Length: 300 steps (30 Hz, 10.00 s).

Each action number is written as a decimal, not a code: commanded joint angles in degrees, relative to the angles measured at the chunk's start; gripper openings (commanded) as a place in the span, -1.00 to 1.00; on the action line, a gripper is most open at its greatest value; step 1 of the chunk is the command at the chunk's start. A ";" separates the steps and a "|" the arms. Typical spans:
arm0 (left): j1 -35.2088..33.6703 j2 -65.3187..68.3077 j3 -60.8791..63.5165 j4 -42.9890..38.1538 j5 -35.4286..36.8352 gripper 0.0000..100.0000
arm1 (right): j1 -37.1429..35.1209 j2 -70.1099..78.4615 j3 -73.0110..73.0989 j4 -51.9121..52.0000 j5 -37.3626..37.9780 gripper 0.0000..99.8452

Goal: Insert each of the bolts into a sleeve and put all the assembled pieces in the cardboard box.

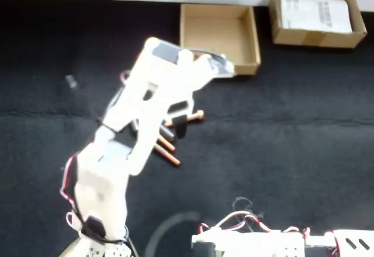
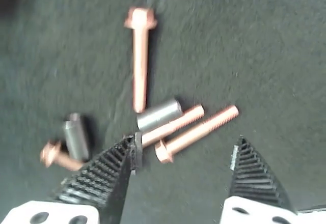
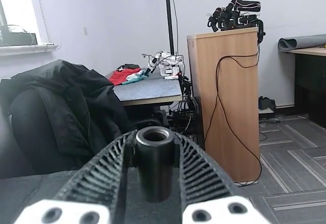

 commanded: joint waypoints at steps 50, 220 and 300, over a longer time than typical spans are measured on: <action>1.80 27.82 -35.03 0.62 -8.26 -0.98 | -5.76 -1.54 0.84 -0.92 8.97 -0.98; 17.63 -69.85 77.23 -74.02 67.16 -0.98 | -109.32 -1.54 9.27 16.22 -4.57 -0.98; -38.73 -130.15 130.95 -61.80 70.68 -0.89 | -93.93 107.03 -103.16 20.35 -3.52 -0.98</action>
